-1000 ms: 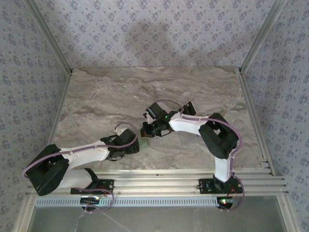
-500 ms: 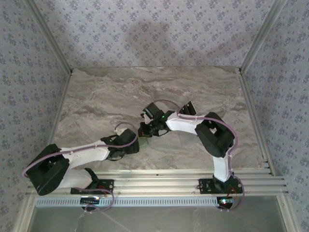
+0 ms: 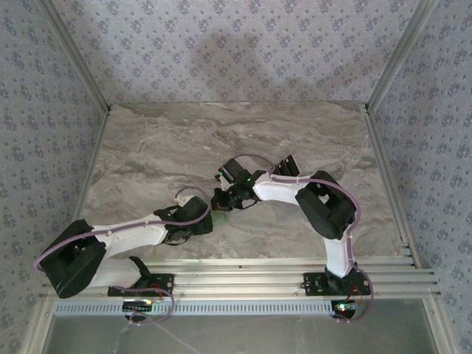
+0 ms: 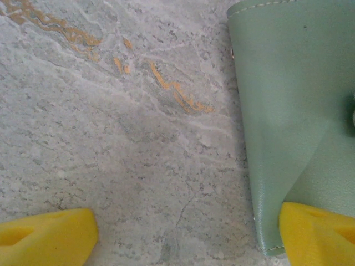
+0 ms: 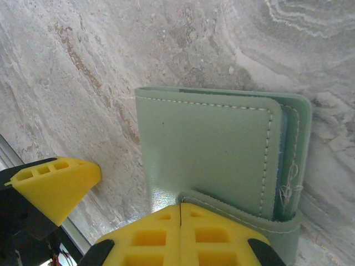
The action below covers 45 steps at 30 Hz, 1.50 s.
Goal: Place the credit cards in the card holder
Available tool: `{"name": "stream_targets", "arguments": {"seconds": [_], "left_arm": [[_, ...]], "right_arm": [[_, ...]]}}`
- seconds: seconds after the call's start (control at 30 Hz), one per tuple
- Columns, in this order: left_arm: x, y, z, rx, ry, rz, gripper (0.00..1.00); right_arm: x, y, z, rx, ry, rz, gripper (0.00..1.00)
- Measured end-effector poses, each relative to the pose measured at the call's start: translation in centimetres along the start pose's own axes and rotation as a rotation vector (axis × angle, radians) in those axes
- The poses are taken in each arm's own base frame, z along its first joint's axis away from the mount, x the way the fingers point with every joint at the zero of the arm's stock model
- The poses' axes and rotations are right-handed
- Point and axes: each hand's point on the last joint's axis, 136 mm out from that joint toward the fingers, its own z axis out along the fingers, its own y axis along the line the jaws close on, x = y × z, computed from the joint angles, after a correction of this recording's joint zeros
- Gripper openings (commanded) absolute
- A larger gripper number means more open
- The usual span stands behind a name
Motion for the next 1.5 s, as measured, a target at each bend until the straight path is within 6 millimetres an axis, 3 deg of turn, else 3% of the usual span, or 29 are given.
{"name": "stream_targets", "arguments": {"seconds": [0.63, 1.17, 1.5], "left_arm": [[0.0, 0.0, 0.0, 0.000, 0.000, 0.000, 0.87], [0.0, 0.0, 0.0, -0.001, 0.000, 0.000, 0.87], [0.0, 0.0, 0.0, -0.001, 0.001, 0.000, 0.87]], "right_arm": [[0.4, -0.3, 0.3, -0.052, 0.005, 0.011, 0.00], [-1.2, 0.9, -1.6, -0.049, -0.038, 0.009, 0.00], [-0.4, 0.7, -0.3, -0.036, -0.007, 0.006, 0.00]]}}
